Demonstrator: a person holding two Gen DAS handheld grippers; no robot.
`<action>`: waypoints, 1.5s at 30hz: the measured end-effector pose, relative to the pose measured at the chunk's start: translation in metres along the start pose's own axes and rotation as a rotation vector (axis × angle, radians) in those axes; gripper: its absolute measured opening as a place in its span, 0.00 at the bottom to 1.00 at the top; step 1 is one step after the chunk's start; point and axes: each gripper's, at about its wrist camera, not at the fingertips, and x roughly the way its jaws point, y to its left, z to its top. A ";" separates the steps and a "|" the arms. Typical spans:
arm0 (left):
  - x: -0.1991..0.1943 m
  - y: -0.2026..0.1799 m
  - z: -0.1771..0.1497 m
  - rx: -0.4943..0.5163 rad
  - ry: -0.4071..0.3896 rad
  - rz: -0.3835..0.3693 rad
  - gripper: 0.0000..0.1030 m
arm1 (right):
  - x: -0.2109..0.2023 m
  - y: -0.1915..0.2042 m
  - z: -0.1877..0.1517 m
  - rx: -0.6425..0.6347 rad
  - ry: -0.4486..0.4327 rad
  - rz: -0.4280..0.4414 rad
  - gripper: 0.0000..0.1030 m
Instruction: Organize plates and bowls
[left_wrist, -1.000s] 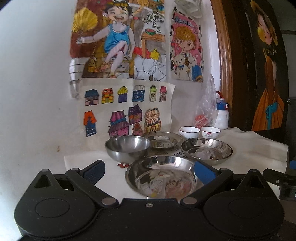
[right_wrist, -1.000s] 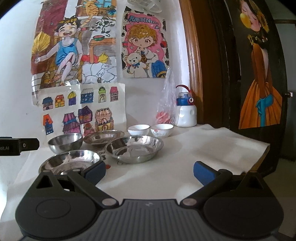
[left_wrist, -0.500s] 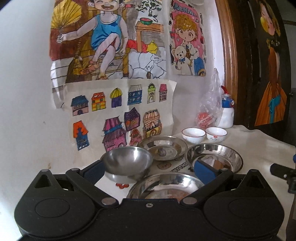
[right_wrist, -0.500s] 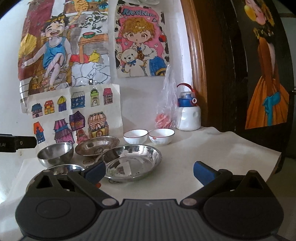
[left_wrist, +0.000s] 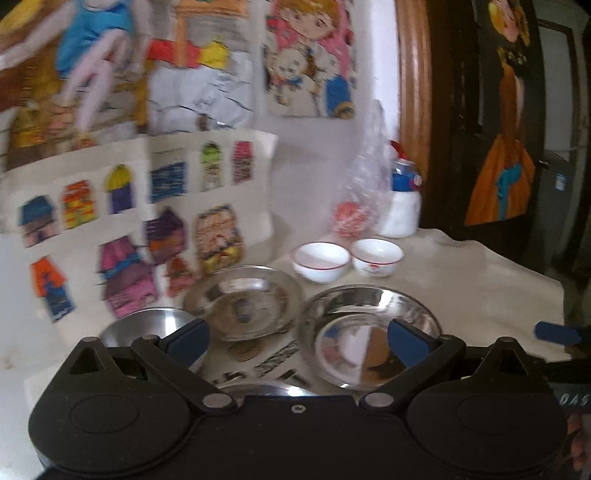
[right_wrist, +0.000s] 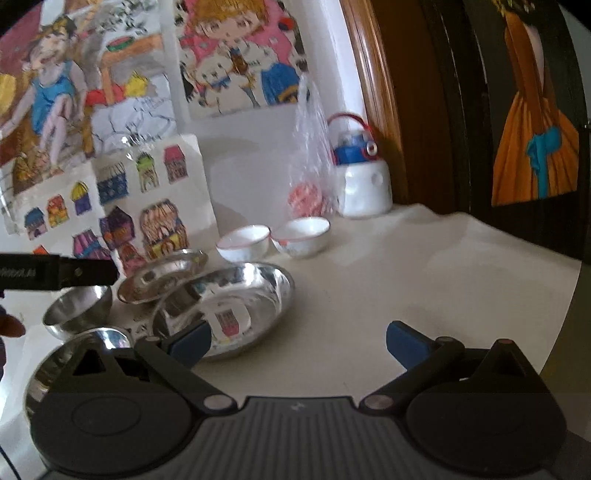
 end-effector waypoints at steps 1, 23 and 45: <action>0.007 -0.002 0.002 -0.001 0.013 -0.011 0.99 | 0.004 -0.001 0.000 0.006 0.013 0.001 1.00; 0.115 0.021 0.010 -0.351 0.302 -0.138 0.94 | 0.071 -0.001 0.019 0.119 0.087 0.086 0.80; 0.135 0.026 0.001 -0.360 0.351 -0.065 0.12 | 0.080 0.003 0.010 0.136 0.109 0.051 0.19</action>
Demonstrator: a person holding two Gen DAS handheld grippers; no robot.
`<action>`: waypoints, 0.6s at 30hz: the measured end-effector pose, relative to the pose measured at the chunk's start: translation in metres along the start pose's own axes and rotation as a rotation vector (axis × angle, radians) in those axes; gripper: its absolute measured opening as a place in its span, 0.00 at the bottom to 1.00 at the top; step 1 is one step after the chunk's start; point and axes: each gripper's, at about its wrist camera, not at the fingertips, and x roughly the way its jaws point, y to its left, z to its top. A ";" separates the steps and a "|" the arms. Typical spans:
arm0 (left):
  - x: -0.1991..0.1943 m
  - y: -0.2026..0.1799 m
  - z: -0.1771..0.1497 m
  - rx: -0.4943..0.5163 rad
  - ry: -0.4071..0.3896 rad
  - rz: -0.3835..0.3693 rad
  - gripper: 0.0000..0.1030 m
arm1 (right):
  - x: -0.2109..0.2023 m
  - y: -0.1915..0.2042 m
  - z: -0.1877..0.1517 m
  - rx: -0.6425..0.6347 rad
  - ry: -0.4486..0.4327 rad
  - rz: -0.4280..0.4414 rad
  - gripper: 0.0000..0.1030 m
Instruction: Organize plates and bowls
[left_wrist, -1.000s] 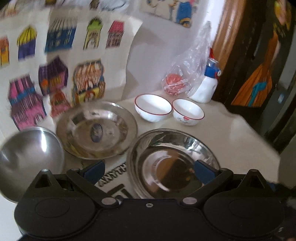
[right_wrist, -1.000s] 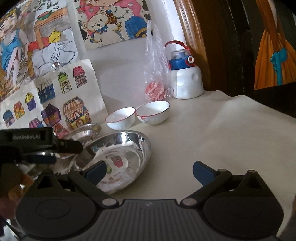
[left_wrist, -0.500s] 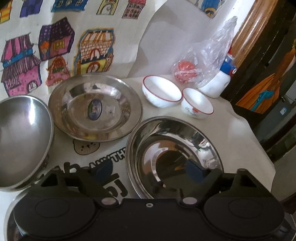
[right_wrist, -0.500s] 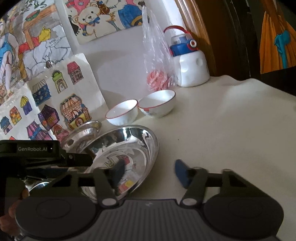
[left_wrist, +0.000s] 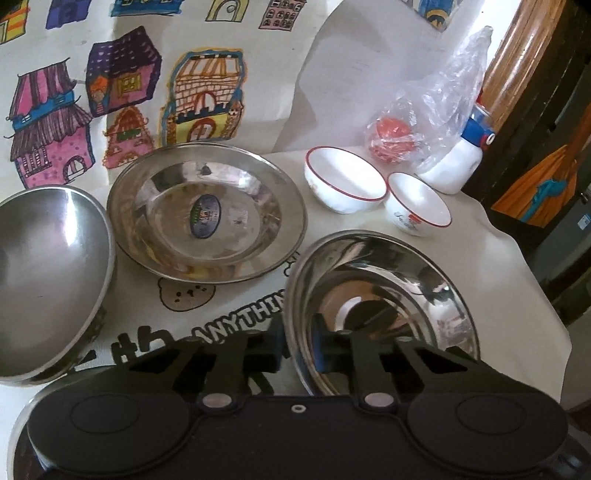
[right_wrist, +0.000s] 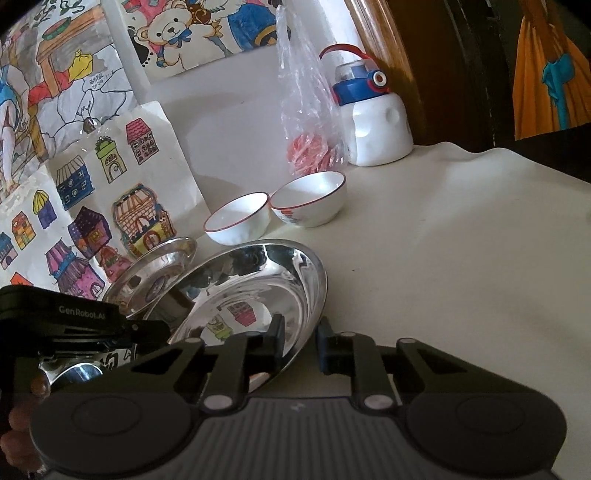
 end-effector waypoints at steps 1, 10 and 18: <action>0.000 0.000 -0.001 -0.001 0.000 -0.001 0.11 | -0.003 0.001 -0.001 -0.006 -0.007 -0.005 0.19; -0.031 -0.013 -0.010 0.054 -0.074 -0.008 0.11 | -0.047 0.023 0.004 -0.065 -0.094 0.003 0.19; -0.093 0.003 -0.021 0.040 -0.149 0.001 0.11 | -0.080 0.071 -0.008 -0.131 -0.105 0.087 0.20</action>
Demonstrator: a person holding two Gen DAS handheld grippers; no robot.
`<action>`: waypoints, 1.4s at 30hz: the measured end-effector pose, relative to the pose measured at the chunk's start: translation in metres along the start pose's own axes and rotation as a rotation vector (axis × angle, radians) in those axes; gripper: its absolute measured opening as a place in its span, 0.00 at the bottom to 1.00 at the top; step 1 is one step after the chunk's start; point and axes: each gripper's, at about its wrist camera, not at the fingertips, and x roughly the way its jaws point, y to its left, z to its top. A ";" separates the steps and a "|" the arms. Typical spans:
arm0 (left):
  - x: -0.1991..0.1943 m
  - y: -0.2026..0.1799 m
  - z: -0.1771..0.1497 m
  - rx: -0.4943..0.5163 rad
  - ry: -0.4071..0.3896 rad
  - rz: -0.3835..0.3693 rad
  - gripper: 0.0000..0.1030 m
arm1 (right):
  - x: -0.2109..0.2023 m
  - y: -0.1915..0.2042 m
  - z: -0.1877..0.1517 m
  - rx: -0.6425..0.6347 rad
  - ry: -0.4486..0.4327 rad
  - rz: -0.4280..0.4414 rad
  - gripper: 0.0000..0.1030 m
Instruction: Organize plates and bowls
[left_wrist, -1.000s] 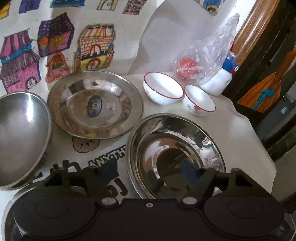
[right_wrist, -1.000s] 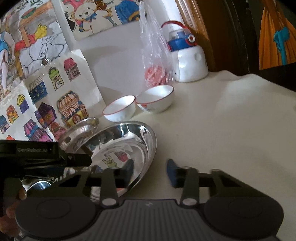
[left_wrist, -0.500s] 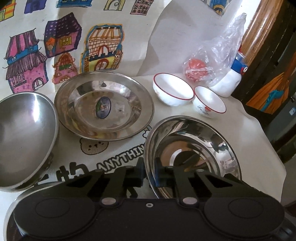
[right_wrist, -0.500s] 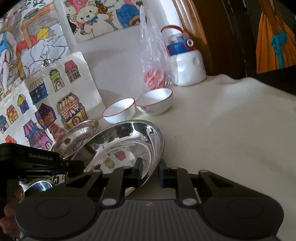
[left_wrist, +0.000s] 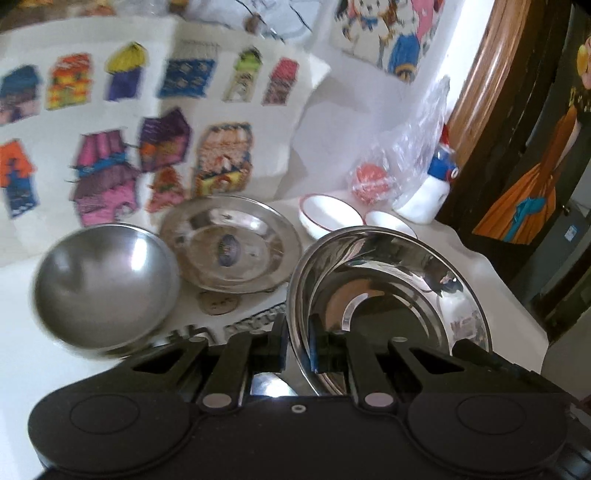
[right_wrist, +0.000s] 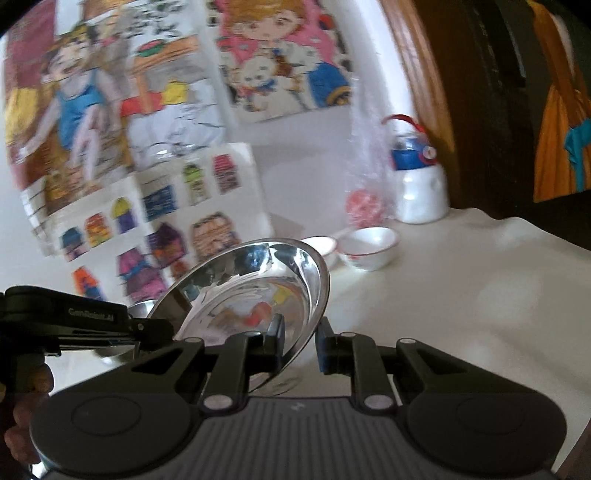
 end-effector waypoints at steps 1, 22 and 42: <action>-0.007 0.004 -0.002 -0.004 -0.006 0.005 0.11 | -0.002 0.007 -0.002 -0.006 0.007 0.010 0.20; -0.072 0.103 -0.053 -0.104 0.030 0.129 0.11 | 0.001 0.088 -0.041 -0.139 0.160 0.024 0.23; -0.058 0.093 -0.059 0.014 0.065 0.216 0.16 | 0.012 0.099 -0.053 -0.225 0.181 -0.004 0.29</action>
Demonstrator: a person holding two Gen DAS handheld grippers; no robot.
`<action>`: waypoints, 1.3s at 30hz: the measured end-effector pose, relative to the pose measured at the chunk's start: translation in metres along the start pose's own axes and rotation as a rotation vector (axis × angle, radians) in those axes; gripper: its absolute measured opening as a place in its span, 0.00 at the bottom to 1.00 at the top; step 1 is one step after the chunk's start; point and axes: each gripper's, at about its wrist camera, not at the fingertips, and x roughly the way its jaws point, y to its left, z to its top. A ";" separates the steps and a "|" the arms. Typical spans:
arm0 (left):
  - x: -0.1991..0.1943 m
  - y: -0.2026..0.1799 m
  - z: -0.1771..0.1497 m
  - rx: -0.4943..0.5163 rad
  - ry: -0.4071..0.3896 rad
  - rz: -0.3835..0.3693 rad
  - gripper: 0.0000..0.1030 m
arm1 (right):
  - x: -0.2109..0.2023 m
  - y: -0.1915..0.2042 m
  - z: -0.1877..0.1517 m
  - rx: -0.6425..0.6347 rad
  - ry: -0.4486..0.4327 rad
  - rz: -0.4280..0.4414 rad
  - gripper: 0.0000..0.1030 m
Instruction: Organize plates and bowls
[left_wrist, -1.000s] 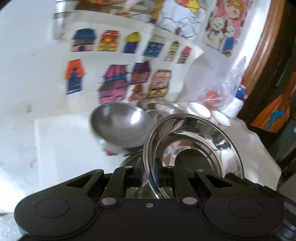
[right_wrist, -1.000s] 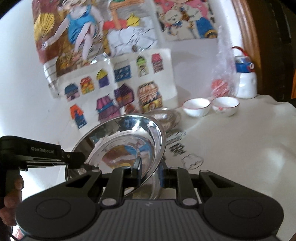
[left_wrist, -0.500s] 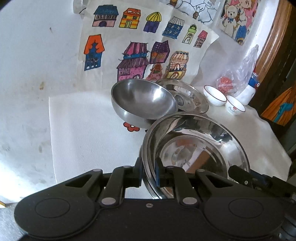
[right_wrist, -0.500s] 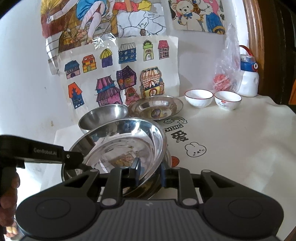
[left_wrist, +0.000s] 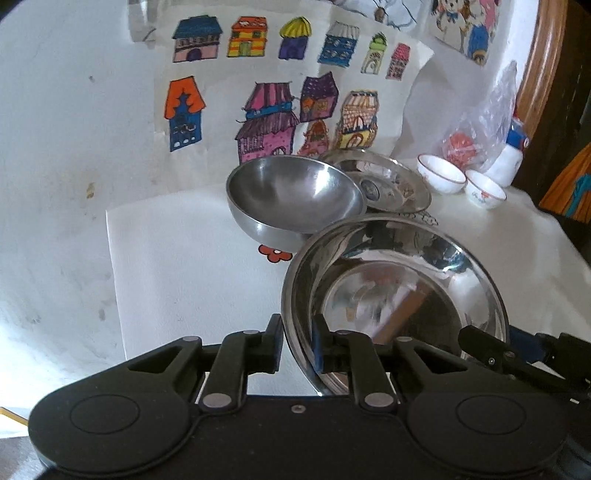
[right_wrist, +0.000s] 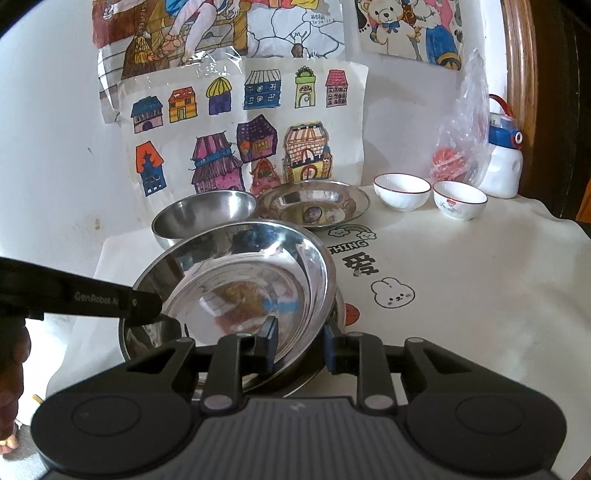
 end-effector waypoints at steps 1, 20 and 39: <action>0.001 -0.001 0.000 0.006 0.004 0.002 0.16 | 0.000 0.000 0.000 0.000 0.000 0.000 0.31; -0.004 0.004 -0.003 -0.020 -0.020 -0.008 0.43 | -0.011 -0.004 -0.002 0.010 -0.072 0.004 0.71; -0.030 0.001 0.017 0.043 -0.196 0.009 0.99 | -0.020 -0.044 0.010 0.142 -0.160 -0.012 1.00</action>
